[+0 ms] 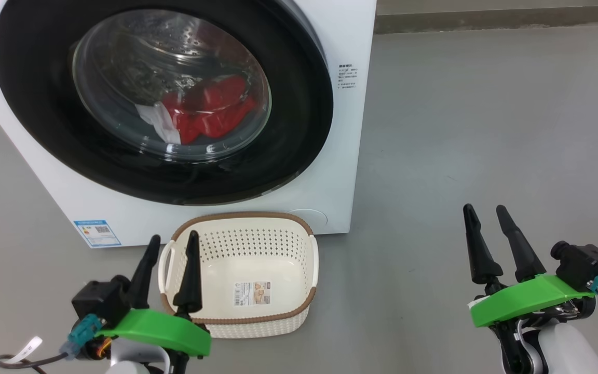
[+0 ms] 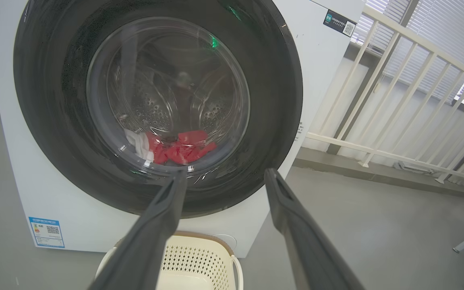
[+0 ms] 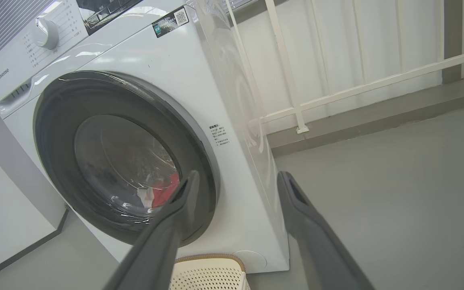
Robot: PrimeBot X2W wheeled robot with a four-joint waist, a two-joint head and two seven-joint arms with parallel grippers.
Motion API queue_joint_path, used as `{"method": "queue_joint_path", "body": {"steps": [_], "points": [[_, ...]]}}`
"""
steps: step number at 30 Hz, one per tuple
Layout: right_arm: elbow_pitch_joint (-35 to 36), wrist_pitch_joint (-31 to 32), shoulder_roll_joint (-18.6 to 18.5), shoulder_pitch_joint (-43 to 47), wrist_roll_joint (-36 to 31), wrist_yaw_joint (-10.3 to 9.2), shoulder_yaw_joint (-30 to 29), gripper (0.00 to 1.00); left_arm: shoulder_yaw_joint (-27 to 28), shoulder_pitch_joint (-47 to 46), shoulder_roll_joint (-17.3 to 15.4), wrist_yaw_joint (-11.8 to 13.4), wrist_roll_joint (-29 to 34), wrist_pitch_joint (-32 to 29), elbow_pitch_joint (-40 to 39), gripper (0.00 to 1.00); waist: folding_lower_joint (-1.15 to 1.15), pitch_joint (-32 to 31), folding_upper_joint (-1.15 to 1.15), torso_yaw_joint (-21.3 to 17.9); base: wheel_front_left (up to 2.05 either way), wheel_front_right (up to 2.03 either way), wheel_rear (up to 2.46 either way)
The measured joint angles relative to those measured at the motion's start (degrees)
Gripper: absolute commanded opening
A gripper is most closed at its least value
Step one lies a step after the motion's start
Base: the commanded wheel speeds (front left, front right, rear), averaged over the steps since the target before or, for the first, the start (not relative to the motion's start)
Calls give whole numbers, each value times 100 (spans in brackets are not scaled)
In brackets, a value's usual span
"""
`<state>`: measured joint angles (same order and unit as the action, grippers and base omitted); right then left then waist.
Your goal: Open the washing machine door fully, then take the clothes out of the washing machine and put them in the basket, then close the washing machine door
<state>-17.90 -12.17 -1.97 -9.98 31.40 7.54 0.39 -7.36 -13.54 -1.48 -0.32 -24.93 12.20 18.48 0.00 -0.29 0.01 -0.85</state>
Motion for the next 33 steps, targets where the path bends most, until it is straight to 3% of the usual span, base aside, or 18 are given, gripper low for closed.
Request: {"method": "queue_joint_path", "body": {"steps": [14,33], "points": [[-11,-229,-34,-214,-786,0,42,100,-60,-207,-8,138,818,210,23,100,0,-2,0,-34,0,0,0],[-66,-245,-48,-217,-828,0,27,100,-105,-207,-13,241,857,210,238,100,0,-21,0,-29,0,0,0]]}}
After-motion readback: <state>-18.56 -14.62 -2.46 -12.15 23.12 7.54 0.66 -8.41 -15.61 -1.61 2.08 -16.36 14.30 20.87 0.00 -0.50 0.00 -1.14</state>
